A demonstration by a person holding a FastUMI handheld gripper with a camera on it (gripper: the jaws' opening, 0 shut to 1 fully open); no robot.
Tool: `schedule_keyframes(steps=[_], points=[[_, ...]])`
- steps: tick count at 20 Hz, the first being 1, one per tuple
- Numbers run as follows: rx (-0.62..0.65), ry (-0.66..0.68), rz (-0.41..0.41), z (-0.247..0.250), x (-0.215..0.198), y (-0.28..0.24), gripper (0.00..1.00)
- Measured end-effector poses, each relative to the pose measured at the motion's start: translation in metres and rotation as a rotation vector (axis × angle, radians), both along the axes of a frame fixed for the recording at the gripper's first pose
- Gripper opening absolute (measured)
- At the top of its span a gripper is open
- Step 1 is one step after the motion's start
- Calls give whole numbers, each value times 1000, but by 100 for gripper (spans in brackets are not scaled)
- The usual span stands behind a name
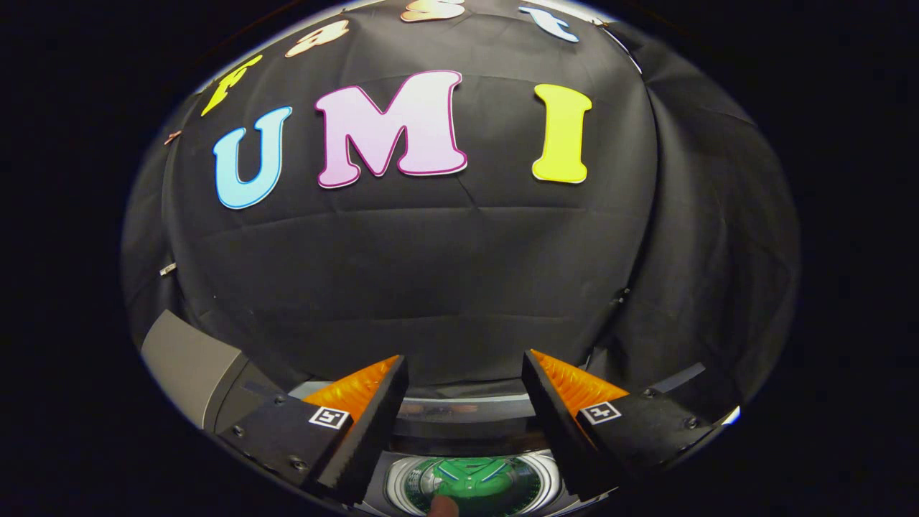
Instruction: Put the clothes into the washing machine and then close the washing machine lid.
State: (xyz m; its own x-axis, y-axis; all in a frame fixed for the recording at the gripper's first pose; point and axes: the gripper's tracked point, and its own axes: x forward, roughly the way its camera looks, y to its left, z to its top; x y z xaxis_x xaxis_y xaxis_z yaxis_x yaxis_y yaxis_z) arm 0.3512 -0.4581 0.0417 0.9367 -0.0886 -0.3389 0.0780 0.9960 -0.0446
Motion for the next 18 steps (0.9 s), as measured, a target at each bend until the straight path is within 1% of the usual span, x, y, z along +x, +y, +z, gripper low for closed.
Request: schedule_keyframes(steps=[9, 12, 14, 18], points=[[-4, -26, -10, -11, -40, 2, 100], [8, -18, -17, -18, -47, 4, 100], [-3, -13, -8, -22, -50, 8, 100], [15, -31, -20, -20, -51, 9, 100]])
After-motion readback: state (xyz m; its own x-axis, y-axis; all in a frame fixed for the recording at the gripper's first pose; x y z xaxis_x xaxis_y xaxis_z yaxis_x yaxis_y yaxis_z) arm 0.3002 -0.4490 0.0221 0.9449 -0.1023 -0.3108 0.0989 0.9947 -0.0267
